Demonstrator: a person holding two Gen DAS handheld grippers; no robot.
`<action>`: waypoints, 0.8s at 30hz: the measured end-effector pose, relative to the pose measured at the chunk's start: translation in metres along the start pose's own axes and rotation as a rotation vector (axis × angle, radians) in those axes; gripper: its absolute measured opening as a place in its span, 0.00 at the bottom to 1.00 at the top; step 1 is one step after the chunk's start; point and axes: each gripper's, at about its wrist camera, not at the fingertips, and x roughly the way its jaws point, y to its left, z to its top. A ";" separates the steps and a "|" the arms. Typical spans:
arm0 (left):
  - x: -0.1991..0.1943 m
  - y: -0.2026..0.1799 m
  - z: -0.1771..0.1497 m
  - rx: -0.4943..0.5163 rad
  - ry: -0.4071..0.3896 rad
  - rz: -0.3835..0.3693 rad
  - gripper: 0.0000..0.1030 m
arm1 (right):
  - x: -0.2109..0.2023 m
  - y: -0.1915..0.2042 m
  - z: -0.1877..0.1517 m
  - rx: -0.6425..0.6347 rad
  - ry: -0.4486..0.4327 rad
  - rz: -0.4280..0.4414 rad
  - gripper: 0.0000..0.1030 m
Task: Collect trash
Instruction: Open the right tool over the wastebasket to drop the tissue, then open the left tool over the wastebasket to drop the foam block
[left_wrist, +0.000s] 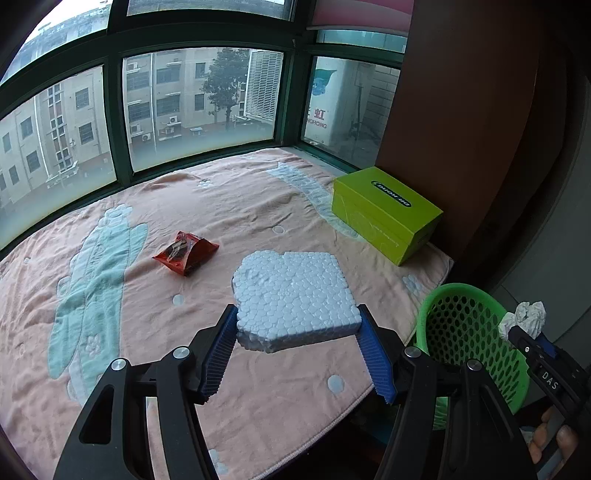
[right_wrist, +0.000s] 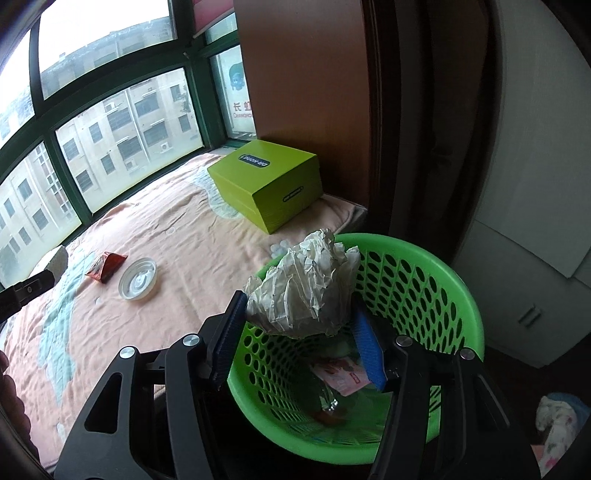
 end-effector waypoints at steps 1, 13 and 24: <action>0.000 -0.002 0.000 0.003 0.000 -0.003 0.60 | 0.000 -0.002 0.000 0.005 0.001 -0.005 0.58; 0.004 -0.028 0.002 0.053 0.004 -0.040 0.60 | -0.005 -0.019 -0.003 0.035 -0.007 -0.035 0.66; 0.011 -0.062 0.008 0.117 0.012 -0.098 0.60 | -0.015 -0.031 -0.003 0.053 -0.022 -0.060 0.69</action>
